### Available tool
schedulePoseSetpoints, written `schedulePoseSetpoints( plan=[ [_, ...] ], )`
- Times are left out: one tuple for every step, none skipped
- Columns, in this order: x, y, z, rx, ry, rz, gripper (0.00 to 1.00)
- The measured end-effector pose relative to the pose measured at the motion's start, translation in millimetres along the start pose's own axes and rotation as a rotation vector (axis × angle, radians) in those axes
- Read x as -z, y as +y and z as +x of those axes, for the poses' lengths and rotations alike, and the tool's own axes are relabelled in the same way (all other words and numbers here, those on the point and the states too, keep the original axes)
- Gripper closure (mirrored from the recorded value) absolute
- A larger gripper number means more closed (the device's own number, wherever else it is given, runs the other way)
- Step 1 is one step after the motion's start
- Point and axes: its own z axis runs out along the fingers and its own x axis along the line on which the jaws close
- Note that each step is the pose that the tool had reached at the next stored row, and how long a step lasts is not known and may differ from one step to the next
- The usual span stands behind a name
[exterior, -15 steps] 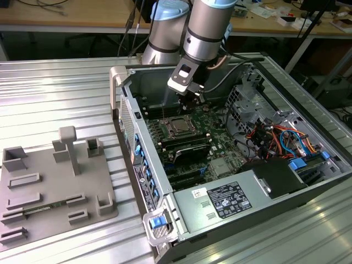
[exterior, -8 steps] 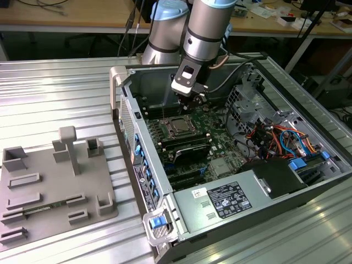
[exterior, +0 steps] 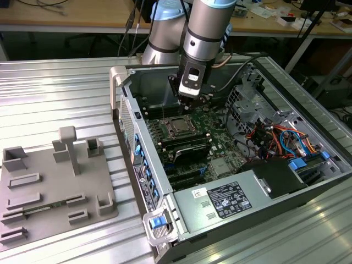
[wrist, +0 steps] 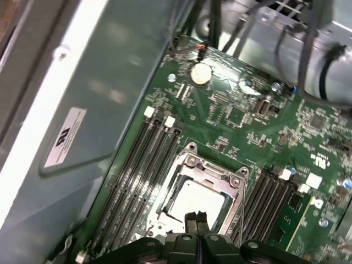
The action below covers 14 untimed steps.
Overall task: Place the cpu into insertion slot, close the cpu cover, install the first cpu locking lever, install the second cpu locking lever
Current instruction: 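Install the first cpu locking lever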
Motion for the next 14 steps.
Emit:
schedulePoseSetpoints(
  plan=[
    [0.0,0.0,0.0,0.022,-0.0002,-0.0007,0.89],
    [0.0,0.0,0.0,0.041,-0.0004,-0.0013,0.89],
    [0.0,0.0,0.0,0.066,-0.0007,-0.0021,0.89],
    [0.0,0.0,0.0,0.085,-0.0009,-0.0027,0.89],
    [0.0,0.0,0.0,0.109,-0.0012,-0.0034,0.89],
    [0.0,0.0,0.0,0.128,-0.0014,-0.004,0.89],
    [0.0,0.0,0.0,0.146,-0.0016,-0.0046,0.89],
    [0.0,0.0,0.0,0.164,-0.0017,-0.0052,0.89],
    [0.0,0.0,0.0,0.185,-0.002,-0.0058,0.89],
    [0.0,0.0,0.0,0.202,-0.0021,-0.0063,0.89],
    [0.0,0.0,0.0,0.221,-0.0023,-0.0069,0.89],
    [0.0,0.0,0.0,0.238,-0.0025,-0.0074,0.89],
    [0.0,0.0,0.0,0.256,-0.0027,-0.008,0.89],
    [0.0,0.0,0.0,0.272,-0.0029,-0.0084,0.89]
  ],
)
